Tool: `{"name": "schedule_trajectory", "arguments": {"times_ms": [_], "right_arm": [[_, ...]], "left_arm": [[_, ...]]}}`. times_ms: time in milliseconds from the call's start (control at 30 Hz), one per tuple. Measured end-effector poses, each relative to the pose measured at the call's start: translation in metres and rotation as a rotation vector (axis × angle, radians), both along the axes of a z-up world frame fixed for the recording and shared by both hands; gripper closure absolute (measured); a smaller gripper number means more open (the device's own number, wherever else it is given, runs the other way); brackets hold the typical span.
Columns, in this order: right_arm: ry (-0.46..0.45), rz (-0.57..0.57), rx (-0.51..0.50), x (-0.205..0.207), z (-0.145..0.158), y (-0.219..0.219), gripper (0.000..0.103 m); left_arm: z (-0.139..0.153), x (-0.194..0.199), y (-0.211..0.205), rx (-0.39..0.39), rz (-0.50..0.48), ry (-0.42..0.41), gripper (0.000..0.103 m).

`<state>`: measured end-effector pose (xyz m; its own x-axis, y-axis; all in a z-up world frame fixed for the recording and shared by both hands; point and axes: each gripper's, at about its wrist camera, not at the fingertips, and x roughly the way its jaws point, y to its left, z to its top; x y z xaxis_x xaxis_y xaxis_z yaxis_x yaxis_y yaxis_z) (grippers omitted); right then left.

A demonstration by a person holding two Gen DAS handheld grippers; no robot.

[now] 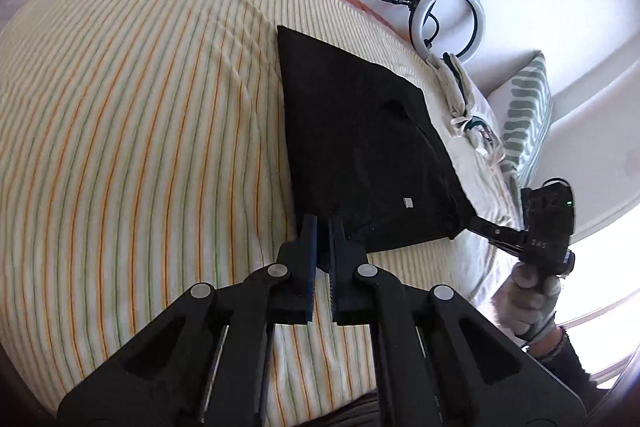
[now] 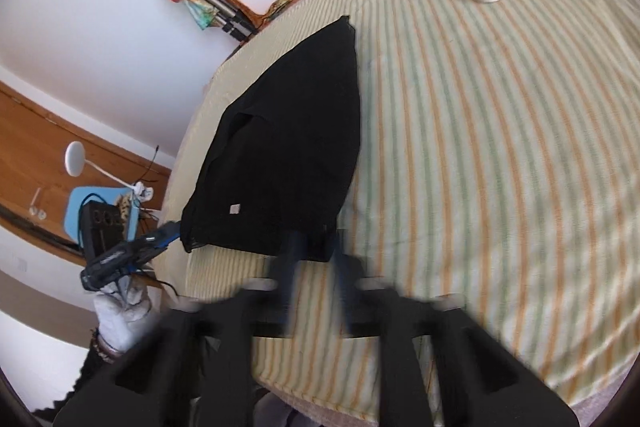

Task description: Fold small clothes

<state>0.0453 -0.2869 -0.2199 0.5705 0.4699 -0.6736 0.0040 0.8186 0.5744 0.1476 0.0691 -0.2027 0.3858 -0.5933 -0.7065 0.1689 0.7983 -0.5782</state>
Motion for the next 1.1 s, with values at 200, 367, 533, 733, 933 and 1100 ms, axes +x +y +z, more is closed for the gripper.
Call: {"name": "schedule_trajectory", "arguments": {"times_ms": [200, 367, 533, 733, 933, 1100], "right_arm": [[-0.011, 0.026, -0.005, -0.01, 0.01, -0.001, 0.102], [0.039, 0.038, -0.164, -0.009, 0.006, 0.003, 0.098], [-0.093, 0.079, -0.228, -0.006, 0.039, 0.005, 0.098], [-0.217, 0.121, -0.288, 0.038, 0.074, 0.018, 0.091], [-0.226, 0.136, -0.275, 0.1, 0.075, 0.026, 0.091], [-0.183, 0.153, -0.234, 0.141, 0.055, 0.03, 0.091]], "left_arm": [[0.001, -0.008, -0.007, 0.148, -0.046, -0.057, 0.1], [0.005, -0.013, -0.009, 0.177, -0.071, -0.069, 0.087], [0.032, -0.007, -0.005, 0.194, -0.053, -0.175, 0.084], [0.043, 0.041, -0.023, 0.214, -0.054, -0.221, 0.084], [0.039, 0.103, -0.045, 0.192, -0.056, -0.207, 0.084], [0.018, 0.14, -0.061, 0.221, -0.065, -0.18, 0.084]]}}
